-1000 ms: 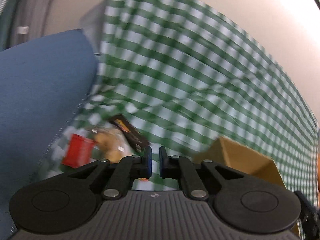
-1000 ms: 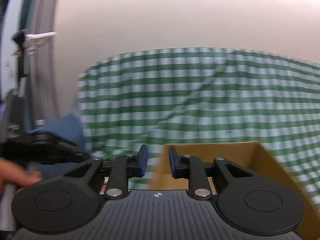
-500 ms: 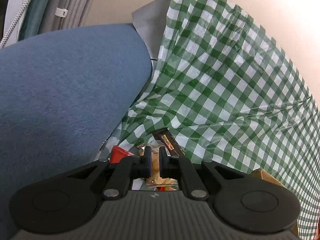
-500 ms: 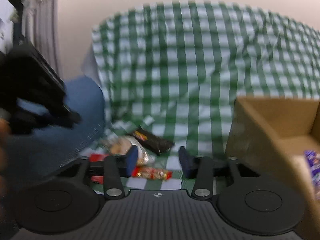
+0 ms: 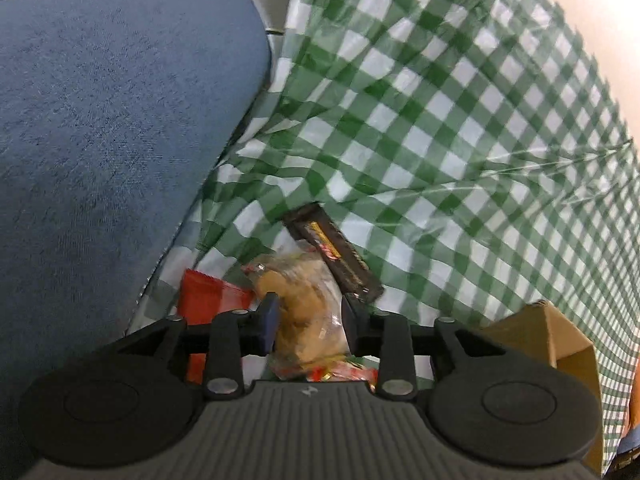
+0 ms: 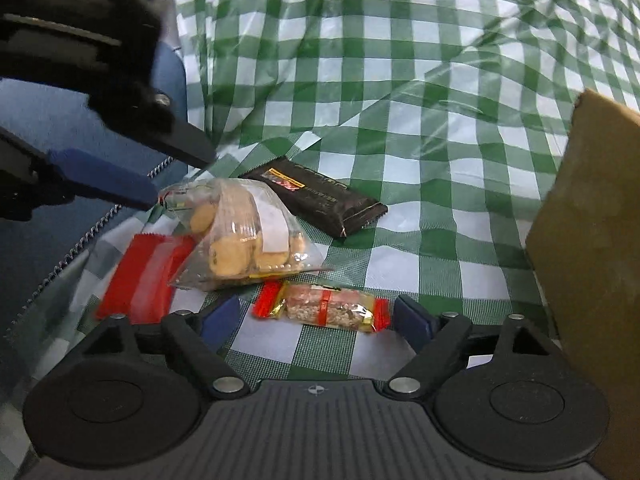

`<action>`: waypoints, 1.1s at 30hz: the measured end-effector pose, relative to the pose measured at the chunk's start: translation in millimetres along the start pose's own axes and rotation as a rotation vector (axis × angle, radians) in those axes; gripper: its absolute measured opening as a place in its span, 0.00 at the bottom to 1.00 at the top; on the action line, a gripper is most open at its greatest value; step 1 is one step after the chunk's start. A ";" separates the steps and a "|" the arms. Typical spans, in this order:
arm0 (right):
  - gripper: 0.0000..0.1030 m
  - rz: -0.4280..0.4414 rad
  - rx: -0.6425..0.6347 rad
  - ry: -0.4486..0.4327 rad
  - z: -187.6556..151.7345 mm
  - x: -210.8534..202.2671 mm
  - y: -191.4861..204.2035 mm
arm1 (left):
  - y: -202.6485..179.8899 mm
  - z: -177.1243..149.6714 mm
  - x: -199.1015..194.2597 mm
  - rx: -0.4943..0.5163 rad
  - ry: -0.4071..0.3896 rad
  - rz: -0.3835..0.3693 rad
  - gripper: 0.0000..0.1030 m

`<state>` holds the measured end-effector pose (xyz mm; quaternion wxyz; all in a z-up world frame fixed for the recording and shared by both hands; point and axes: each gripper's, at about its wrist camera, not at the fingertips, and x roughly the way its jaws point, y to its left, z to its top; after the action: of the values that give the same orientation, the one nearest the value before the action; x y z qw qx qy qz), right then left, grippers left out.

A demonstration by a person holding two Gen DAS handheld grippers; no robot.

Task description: Organize snacks

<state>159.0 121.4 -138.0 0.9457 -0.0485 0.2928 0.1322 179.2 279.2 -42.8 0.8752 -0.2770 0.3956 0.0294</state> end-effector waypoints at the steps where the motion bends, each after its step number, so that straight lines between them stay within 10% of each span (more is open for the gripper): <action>1: 0.83 0.001 0.001 0.001 1.0 2.7 0.1 | 1.9 0.7 5.2 -0.008 0.019 -0.010 0.38; 9: 0.52 -0.005 0.016 -0.048 -4.8 -11.5 -8.3 | -6.7 -1.7 32.5 0.037 0.091 -0.027 0.38; 19: 0.50 -0.072 -0.009 -0.068 -17.6 -47.8 -12.6 | -17.1 -13.1 22.5 0.078 0.088 -0.014 0.01; 33: 0.50 0.188 -0.169 0.119 -47.9 -169.5 -14.5 | -12.9 -90.9 -85.0 0.147 0.084 -0.083 0.00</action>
<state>2.7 61.7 -81.2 0.9028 -0.1083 0.3393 0.2412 63.0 236.4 -25.2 0.8763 -0.2293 0.4211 -0.0475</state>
